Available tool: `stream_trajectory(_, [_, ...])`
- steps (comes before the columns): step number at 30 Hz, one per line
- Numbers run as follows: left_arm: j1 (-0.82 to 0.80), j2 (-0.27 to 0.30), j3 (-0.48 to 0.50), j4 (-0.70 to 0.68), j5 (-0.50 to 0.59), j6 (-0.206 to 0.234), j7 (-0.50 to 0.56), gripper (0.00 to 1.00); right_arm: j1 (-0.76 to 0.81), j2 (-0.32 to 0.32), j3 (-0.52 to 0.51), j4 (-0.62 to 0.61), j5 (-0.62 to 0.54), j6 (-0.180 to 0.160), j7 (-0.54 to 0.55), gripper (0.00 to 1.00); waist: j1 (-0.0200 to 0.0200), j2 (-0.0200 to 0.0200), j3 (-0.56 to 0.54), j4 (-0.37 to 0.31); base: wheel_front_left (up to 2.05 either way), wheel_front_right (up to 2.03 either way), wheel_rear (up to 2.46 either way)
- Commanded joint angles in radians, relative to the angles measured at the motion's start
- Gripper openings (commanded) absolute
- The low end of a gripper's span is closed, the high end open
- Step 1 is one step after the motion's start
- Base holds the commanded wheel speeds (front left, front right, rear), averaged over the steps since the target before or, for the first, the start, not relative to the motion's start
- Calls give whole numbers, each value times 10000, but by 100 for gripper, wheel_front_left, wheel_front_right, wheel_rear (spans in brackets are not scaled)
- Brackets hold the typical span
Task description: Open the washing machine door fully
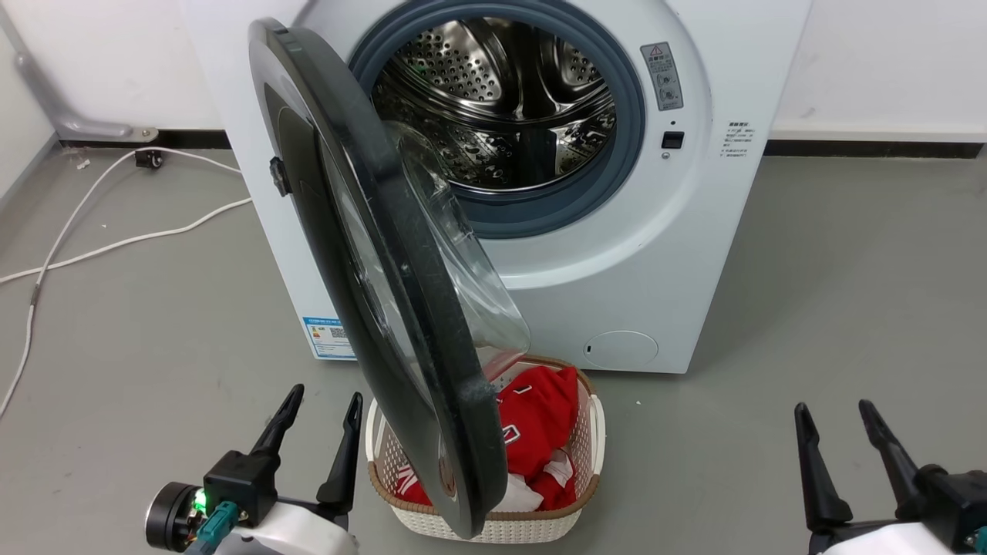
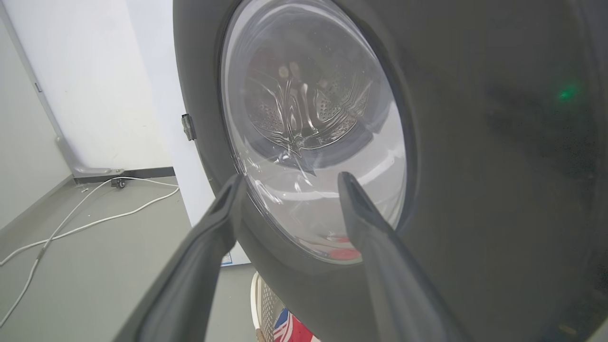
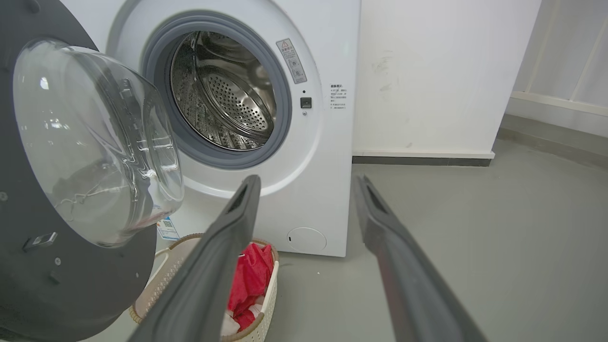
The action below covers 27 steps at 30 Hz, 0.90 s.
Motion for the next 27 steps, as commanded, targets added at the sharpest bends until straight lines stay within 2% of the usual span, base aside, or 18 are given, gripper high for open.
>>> stream_trajectory(1, [155, 28, 19, 29, -47, 30, -26, 100, 128, 59, 50, 125, 192, -2, -118, 100, 0, -1, -23, -31, 0, 0, 0])
stream_trajectory(13, [3, 113, -56, 213, -138, 93, 1, 100, -26, 85, 24, 453, 462, -1, -295, 100, 0, -1, -25, -50, 0, 0, 0])
stream_trajectory(14, [-13, 114, -60, 230, -159, 92, 23, 97, -18, 84, 34, 443, 464, -1, -292, 100, 0, -1, -25, -55, 0, 0, 0])
stream_trajectory(15, [-26, 108, -52, 251, -186, 93, 28, 44, -6, 84, 49, 438, 451, -3, -266, 100, 0, -1, -25, -65, 0, 0, 0])
stream_trajectory(16, [-38, 108, -45, 260, -218, 92, 44, 17, 1, 85, 64, 428, 448, -3, -251, 100, 0, -1, -24, -77, 0, 0, 0])
stream_trajectory(17, [-43, 117, -52, 278, -248, 91, 73, 0, 7, 85, 89, 414, 441, -1, -242, 100, 0, -1, -28, -88, 0, 0, 0])
stream_trajectory(27, [-522, 203, 184, -103, -428, 386, 320, 0, 93, 85, 111, 293, 368, -3, -136, 100, 0, -1, 11, -141, 0, 0, 0])
